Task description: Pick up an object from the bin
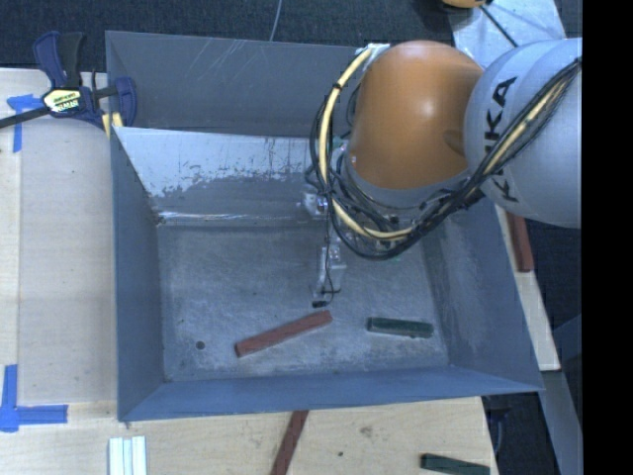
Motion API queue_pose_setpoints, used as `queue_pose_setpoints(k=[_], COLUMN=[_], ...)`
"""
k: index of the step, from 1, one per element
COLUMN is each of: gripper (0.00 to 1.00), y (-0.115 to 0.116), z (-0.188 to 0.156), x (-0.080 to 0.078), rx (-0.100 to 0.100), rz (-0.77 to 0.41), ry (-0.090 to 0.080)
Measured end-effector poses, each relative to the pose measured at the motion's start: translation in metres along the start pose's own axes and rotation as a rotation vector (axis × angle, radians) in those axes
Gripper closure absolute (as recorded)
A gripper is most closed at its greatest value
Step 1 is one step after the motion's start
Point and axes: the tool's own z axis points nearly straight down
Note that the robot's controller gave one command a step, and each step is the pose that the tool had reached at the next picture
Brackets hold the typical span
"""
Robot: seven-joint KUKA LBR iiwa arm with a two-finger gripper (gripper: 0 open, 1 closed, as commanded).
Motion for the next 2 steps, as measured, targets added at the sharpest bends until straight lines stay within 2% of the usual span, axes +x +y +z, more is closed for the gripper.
queue_pose_setpoints(k=[1, 2], gripper=[0.0, 0.0], y=[0.0, 0.002], z=[0.0, 0.042], x=[0.0, 0.017], rx=[0.0, -0.001], rz=[0.0, -0.009], ry=[0.0, -0.008])
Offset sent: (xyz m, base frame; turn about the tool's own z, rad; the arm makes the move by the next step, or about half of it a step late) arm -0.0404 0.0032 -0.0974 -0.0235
